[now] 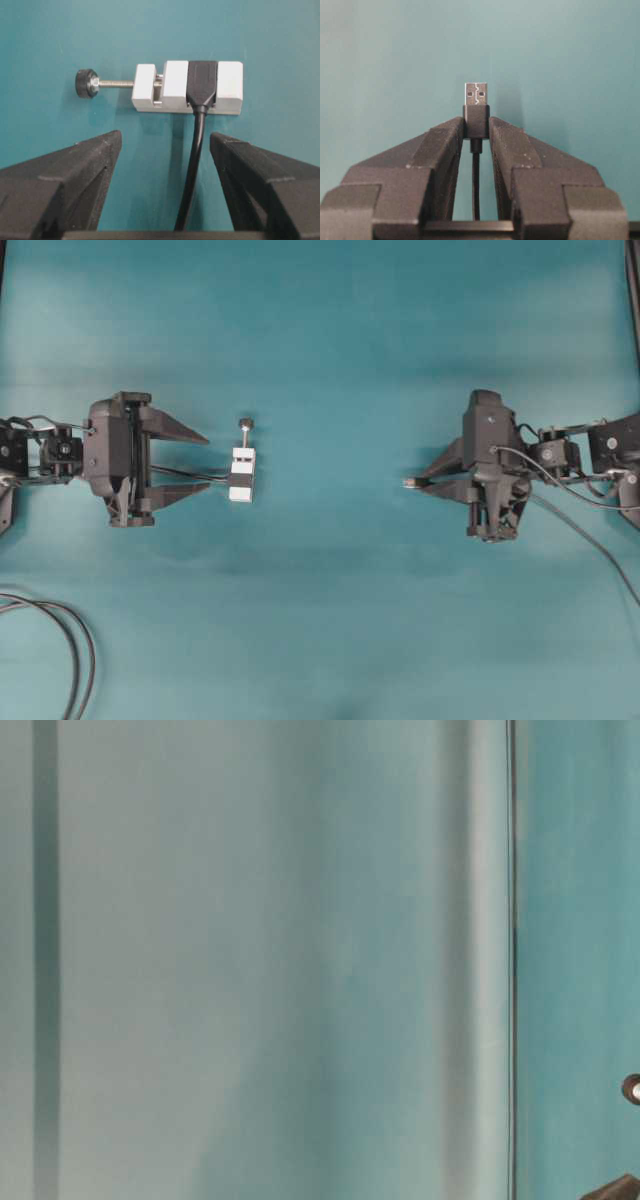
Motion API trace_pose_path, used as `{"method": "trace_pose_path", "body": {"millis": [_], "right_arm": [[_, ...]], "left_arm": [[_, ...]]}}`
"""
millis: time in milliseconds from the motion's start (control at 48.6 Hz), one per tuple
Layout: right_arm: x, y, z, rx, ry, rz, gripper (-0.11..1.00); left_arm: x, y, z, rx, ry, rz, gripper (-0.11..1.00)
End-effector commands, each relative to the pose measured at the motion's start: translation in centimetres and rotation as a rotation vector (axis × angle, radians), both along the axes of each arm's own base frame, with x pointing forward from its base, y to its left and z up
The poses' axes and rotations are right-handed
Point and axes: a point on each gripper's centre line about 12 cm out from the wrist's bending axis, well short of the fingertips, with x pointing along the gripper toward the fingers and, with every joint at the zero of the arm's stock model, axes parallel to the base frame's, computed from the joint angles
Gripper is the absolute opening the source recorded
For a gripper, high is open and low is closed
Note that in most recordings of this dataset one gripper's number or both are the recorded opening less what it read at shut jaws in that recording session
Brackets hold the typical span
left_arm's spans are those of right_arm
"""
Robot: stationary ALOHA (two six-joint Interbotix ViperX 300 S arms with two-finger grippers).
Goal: Insert the USB cable into the female connector supported by the left arm.
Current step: 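Lift the USB plug with the right gripper and move it leftward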
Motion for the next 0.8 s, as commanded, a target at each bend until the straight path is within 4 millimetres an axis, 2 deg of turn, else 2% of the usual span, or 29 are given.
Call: {"method": "trace_pose_path", "body": {"millis": [0,123,473,782], "right_arm": [[1.4,-0.2,1.6,-0.007,-0.038,0.000,0.21],[2.7,-0.3,2.3,-0.011,-0.018,-0.002,0.21],[4.7,-0.7,3.8,-0.012,0.003,-0.014,0.21],[6.1,-0.8,3.9,-0.012,-0.003,-0.015,0.21]], "left_arm": [[0.3,0.1,0.3,0.016,-0.036,-0.004,0.83],[0.4,0.1,0.2,0.016,-0.048,-0.003,0.83],[0.7,0.1,0.1,0.018,-0.060,-0.003,0.83],[0.9,0.1,-0.4,0.019,-0.078,-0.002,0.83]]}}
